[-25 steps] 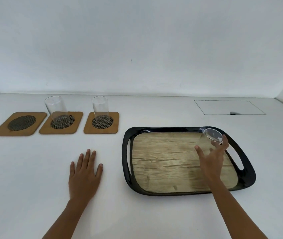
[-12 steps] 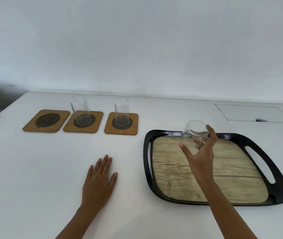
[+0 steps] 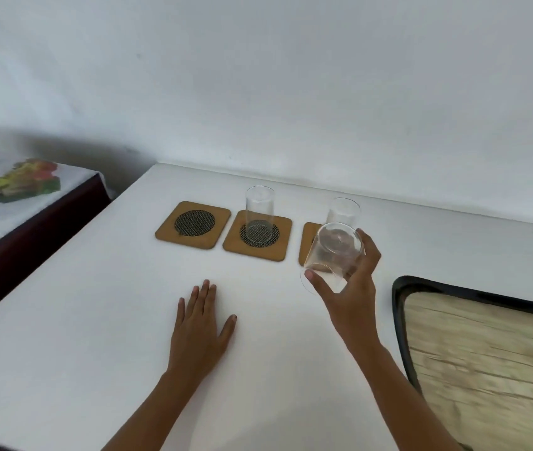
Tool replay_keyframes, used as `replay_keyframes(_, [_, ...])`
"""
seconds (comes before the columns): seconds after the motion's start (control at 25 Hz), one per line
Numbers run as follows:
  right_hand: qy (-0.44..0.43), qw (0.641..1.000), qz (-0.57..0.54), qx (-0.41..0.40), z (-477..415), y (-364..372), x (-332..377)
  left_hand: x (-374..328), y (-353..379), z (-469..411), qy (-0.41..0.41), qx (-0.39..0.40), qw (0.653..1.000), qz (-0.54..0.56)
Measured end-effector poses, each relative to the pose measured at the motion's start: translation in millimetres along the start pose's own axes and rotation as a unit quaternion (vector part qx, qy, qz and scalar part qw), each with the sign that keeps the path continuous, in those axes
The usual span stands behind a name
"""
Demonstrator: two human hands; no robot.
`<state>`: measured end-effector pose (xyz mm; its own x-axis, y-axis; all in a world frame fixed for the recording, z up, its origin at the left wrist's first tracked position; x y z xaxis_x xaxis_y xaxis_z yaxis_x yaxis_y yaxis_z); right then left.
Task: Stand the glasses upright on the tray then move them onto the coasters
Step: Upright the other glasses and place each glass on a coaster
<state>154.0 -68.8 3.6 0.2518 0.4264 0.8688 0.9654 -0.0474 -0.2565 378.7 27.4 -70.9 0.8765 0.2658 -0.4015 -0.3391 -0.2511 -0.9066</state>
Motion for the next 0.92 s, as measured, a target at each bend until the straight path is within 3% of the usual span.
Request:
replay_keyframes(0.36, [-0.015,0.996,-0.037,0.079,-35,158,21,118,-43,-59,-0.081,-0.022,0.996,-0.02])
replay_keyframes(0.64, [0.01,0.99,-0.069,0.122,-77,249,5,132,-33,-62,-0.063,-0.045,0.996,-0.033])
replay_keyframes(0.92, [0.017,0.987,-0.025,0.157,-112,306,-16,135,-32,-61,-0.07,-0.043,0.996,-0.038])
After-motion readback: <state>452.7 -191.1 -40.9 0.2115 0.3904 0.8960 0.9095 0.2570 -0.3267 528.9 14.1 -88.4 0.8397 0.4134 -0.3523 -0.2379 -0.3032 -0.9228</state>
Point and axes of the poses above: each hand's wrist, its own z-axis away from the middle knuckle, its own y-axis out of the palm, x = y × z, the point moved 1 cm from there along -z, towards the middle knuckle, and after that the axes turned 2 degrees about z, right-handed, at the moved point
